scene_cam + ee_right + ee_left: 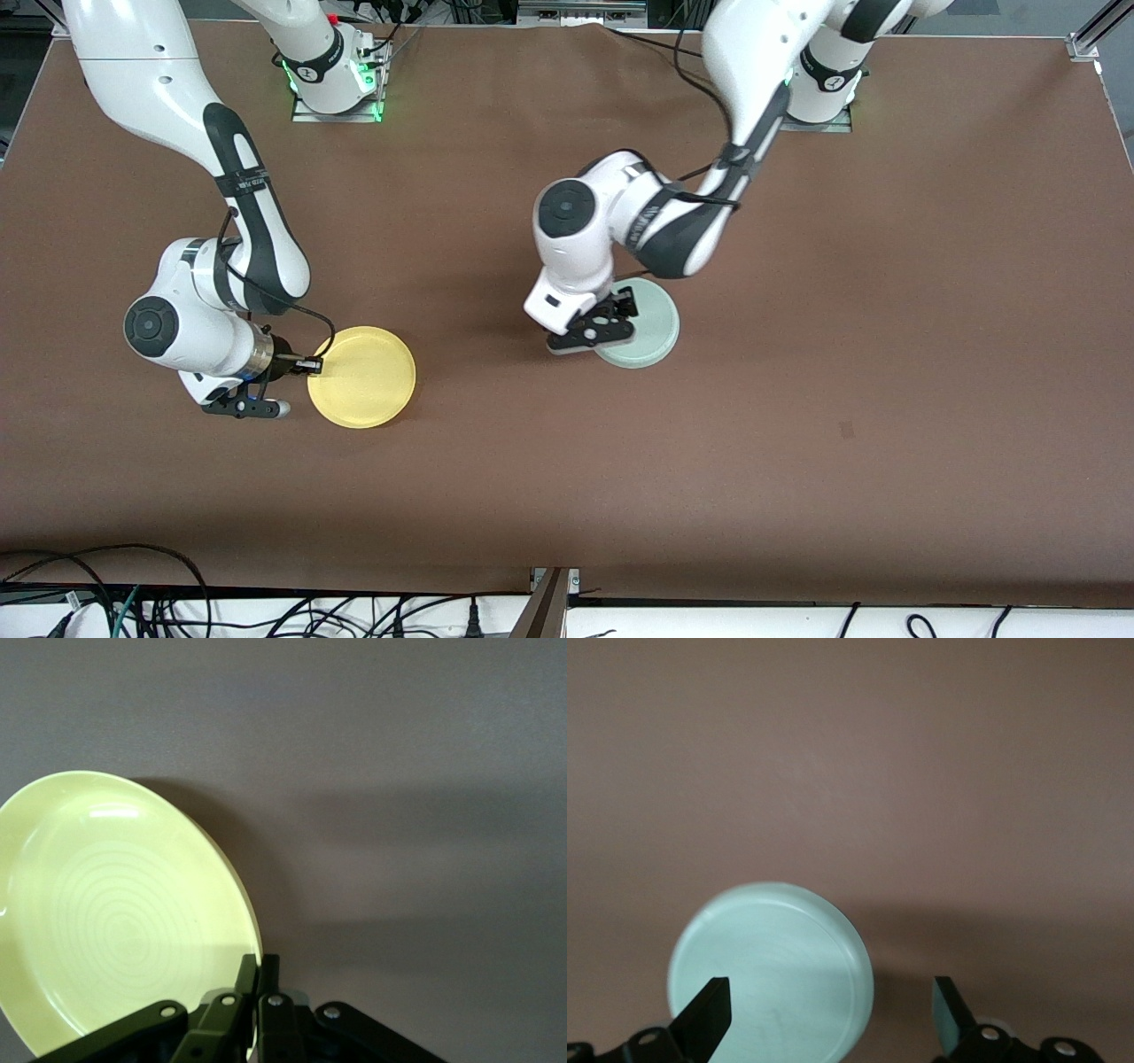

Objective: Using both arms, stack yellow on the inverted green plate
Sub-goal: 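Set the inverted green plate down mid-table and release it with the left gripper, then carry the yellow plate with the right gripper onto the green plate while the left withdraws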

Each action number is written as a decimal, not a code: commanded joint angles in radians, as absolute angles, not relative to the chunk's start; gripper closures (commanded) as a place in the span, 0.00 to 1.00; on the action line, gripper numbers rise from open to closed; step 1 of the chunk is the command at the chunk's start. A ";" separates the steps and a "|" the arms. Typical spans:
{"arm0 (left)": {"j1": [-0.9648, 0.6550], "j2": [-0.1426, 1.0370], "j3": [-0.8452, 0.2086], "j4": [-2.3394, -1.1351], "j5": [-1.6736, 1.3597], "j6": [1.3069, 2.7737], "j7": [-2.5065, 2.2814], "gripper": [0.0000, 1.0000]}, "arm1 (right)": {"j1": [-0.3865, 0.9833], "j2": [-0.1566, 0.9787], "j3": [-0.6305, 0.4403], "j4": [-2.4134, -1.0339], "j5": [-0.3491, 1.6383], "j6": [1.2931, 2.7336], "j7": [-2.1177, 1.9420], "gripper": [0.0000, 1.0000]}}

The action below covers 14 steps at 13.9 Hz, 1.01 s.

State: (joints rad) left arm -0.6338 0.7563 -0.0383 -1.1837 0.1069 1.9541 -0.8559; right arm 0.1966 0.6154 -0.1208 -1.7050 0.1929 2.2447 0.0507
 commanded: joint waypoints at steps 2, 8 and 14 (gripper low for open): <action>-0.497 0.586 -0.046 -1.233 0.057 1.797 -0.585 0.00 | 0.201 0.526 -0.062 -1.712 0.265 2.163 0.165 1.00; -0.266 0.448 -0.043 -1.236 0.069 1.605 -0.125 0.00 | 0.204 0.515 0.136 -1.689 0.281 2.167 0.493 1.00; -0.121 0.310 -0.044 -1.247 0.071 1.465 0.012 0.00 | 0.389 0.555 0.193 -1.689 0.291 2.330 0.773 1.00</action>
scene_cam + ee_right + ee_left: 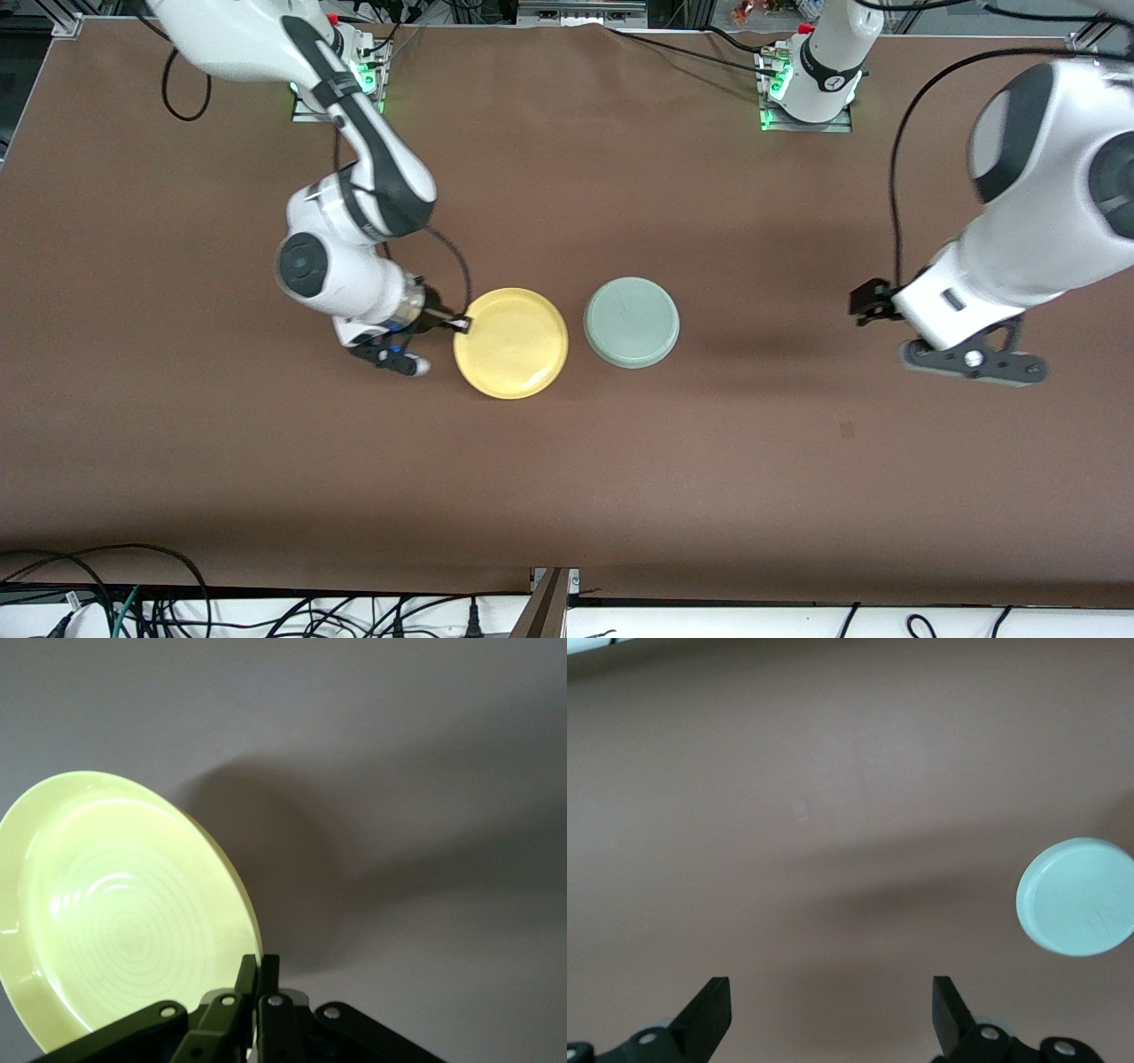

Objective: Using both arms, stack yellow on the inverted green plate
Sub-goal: 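Carry the yellow plate with the right gripper onto the green plate while the left withdraws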

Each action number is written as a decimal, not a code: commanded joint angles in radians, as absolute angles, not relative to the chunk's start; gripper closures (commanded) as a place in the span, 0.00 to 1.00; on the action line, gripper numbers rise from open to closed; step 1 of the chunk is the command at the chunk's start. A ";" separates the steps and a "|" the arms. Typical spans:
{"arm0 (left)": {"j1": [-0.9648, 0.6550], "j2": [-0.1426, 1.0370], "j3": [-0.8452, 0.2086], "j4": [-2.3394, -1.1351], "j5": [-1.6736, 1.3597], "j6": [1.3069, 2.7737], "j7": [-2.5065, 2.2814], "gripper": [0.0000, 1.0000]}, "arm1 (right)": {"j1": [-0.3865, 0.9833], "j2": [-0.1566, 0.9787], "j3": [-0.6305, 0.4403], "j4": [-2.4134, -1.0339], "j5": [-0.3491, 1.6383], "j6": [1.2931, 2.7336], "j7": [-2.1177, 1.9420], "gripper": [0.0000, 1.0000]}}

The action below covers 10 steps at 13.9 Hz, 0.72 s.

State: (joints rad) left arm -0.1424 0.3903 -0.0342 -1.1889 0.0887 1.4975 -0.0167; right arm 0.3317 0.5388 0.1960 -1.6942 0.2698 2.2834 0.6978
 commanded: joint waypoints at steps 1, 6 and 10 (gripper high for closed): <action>-0.111 0.276 -0.044 -1.284 0.071 1.459 0.043 0.00 | 0.423 0.557 0.193 -1.689 0.293 2.348 0.803 1.00; -0.037 0.050 -0.041 -1.564 0.057 1.492 0.091 0.00 | 0.563 0.607 0.192 -1.692 0.296 2.505 0.925 1.00; 0.025 -0.084 -0.064 -1.762 0.058 1.617 0.071 0.00 | 0.621 0.669 0.190 -1.690 0.290 2.626 0.962 1.00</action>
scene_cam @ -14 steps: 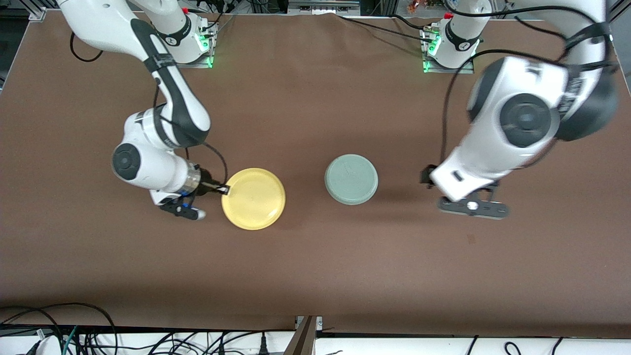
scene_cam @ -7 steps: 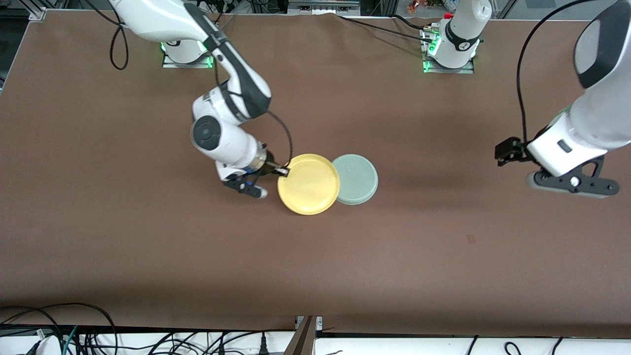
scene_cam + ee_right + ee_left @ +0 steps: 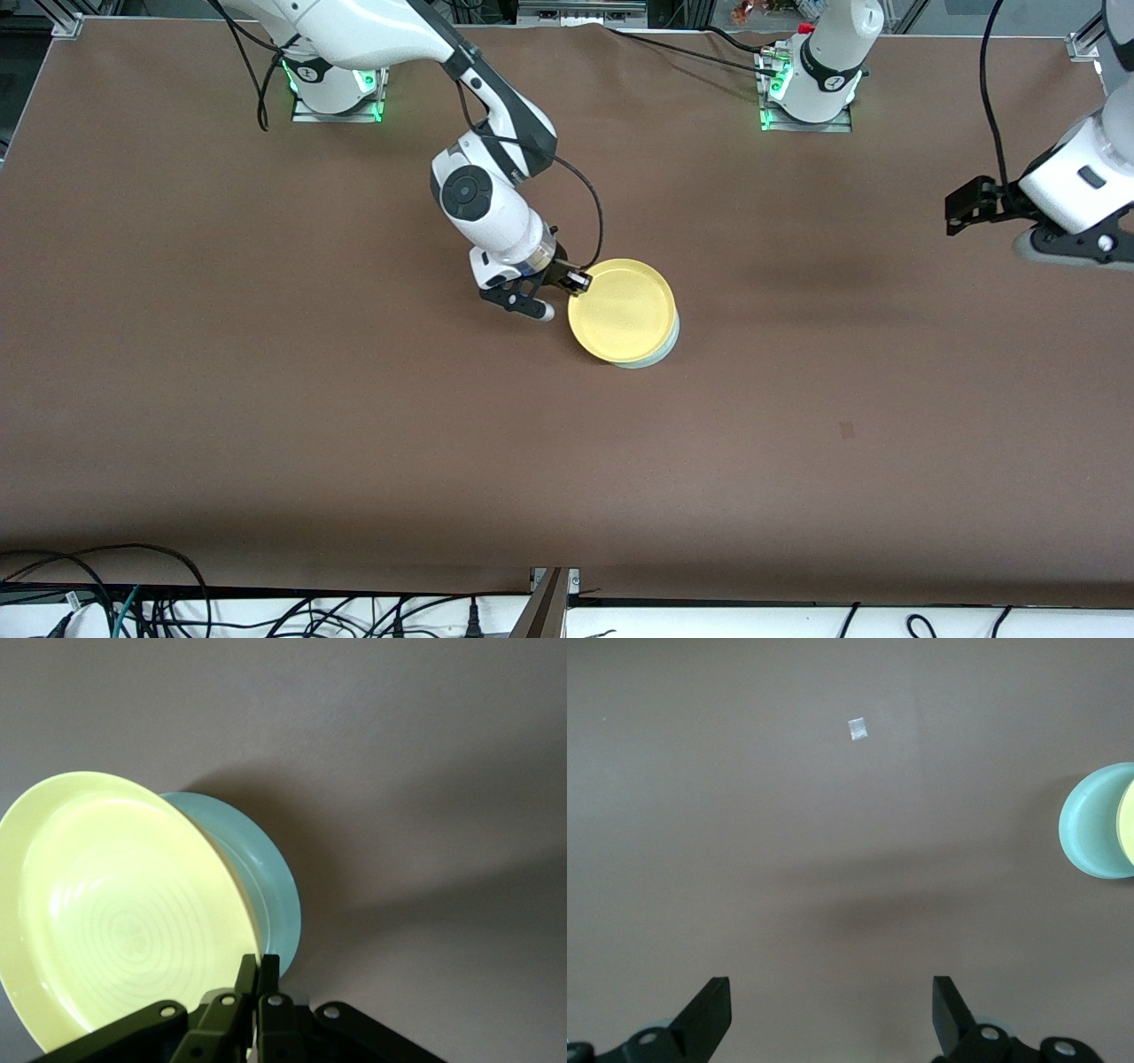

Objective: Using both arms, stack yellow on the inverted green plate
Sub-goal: 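Carry the yellow plate with the right gripper onto the green plate while the left withdraws, then lower the yellow plate onto the green plate and open the right gripper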

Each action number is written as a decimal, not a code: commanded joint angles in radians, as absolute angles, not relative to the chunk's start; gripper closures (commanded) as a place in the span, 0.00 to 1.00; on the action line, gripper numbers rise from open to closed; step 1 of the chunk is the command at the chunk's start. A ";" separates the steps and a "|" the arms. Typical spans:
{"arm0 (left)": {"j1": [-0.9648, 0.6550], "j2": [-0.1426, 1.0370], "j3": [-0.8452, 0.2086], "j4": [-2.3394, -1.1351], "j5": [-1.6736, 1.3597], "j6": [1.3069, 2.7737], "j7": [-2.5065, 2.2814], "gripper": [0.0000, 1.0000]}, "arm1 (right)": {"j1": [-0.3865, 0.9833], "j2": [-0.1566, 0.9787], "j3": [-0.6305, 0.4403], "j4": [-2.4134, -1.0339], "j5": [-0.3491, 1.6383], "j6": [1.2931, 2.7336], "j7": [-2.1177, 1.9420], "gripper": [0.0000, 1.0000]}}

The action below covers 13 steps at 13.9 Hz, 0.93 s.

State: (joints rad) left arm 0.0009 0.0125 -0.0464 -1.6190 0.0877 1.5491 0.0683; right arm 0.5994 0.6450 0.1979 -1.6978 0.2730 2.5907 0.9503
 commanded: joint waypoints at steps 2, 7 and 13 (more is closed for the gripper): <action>0.023 -0.081 -0.017 -1.782 0.054 1.707 0.055 0.00 | 0.629 0.676 0.190 -1.690 0.288 2.640 0.962 1.00; 0.020 -0.153 -0.009 -1.844 0.040 1.769 0.048 0.00 | 0.635 0.684 0.190 -1.697 0.290 2.638 0.965 1.00; 0.020 -0.141 -0.035 -1.813 0.054 1.704 0.048 0.00 | 0.643 0.713 0.190 -1.692 0.291 2.643 0.966 1.00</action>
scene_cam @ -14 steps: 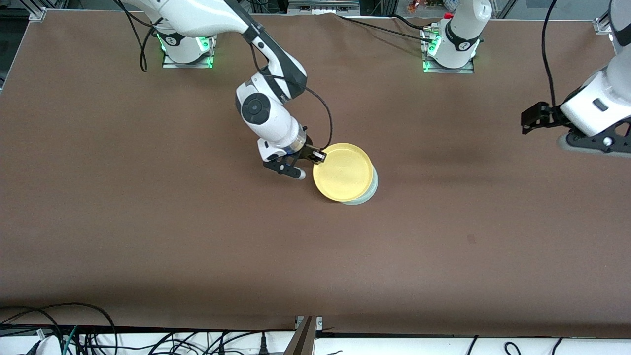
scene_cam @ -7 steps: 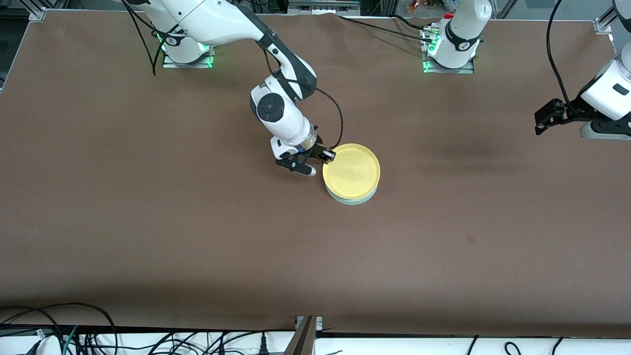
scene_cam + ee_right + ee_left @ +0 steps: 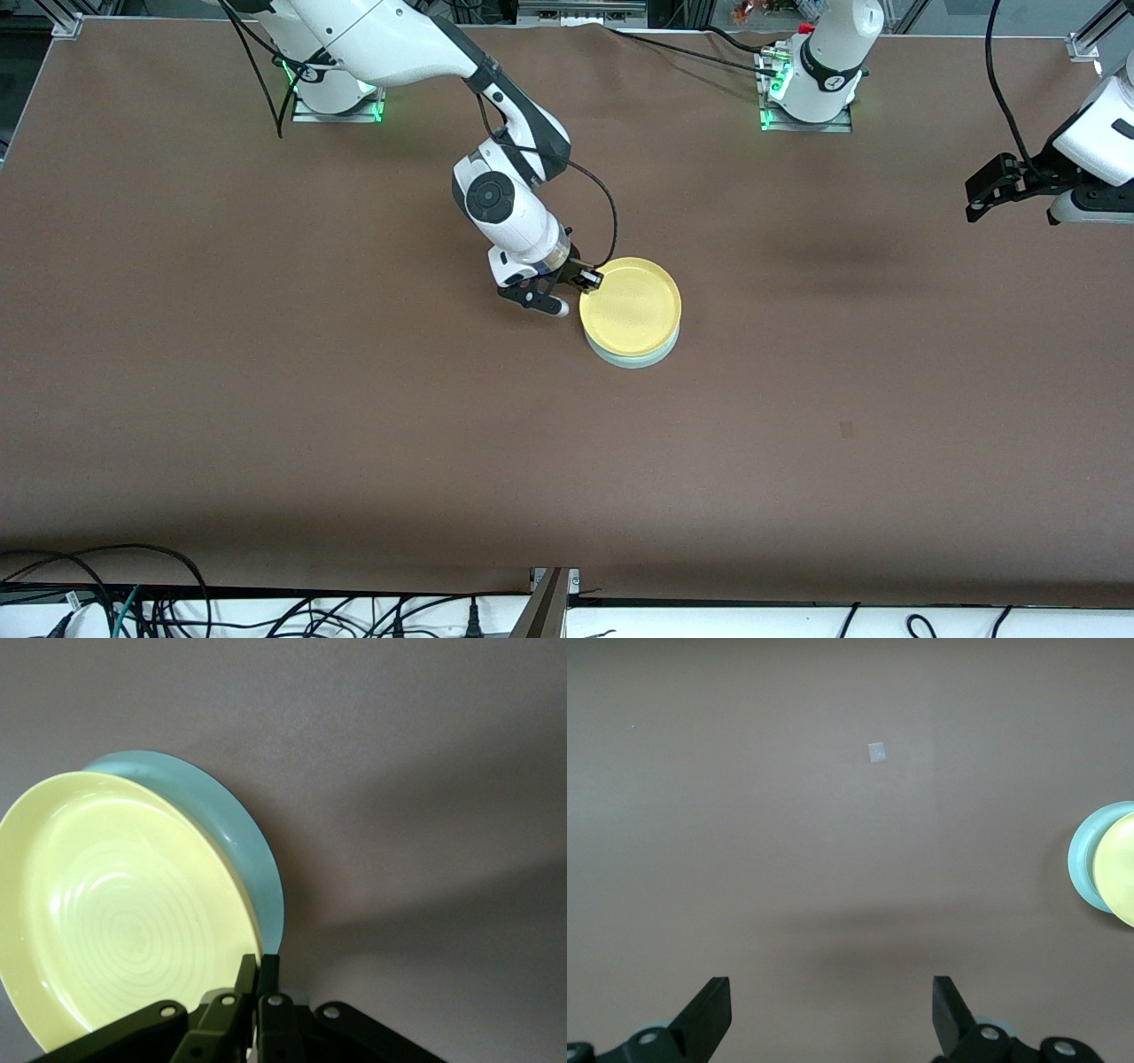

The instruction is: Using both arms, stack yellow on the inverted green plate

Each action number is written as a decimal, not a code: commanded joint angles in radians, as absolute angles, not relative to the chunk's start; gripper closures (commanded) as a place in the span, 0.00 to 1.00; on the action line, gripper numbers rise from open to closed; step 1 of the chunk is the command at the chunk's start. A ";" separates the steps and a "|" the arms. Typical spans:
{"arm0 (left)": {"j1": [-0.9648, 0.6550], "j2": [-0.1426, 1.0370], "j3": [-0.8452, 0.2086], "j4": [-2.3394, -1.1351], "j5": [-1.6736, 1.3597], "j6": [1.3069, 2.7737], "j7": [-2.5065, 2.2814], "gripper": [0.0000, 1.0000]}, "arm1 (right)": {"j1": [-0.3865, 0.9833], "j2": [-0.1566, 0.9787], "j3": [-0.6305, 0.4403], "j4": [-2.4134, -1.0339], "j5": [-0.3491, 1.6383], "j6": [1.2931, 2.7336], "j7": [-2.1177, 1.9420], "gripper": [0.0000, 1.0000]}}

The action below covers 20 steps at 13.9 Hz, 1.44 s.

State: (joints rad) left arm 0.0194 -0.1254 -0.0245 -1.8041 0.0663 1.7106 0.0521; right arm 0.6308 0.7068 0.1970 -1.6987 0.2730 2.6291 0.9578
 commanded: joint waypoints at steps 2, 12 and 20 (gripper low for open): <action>0.021 -0.138 -0.035 -1.812 0.054 1.706 0.049 0.00 | 0.643 0.713 0.190 -1.692 0.295 2.643 0.968 0.60; 0.017 -0.126 -0.048 -1.784 0.055 1.703 0.058 0.00 | 0.635 0.611 0.154 -1.687 0.295 2.530 0.962 0.00; 0.020 -0.127 -0.046 -1.784 0.054 1.692 0.058 0.00 | 0.635 0.355 -0.067 -1.684 0.278 2.231 0.931 0.00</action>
State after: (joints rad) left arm 0.0178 -0.1253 -0.0459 -1.7991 0.0663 1.7107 0.0513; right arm 0.6286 0.4179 -0.0233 -1.6605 0.2728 2.2821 0.9534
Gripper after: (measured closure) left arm 0.000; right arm 0.000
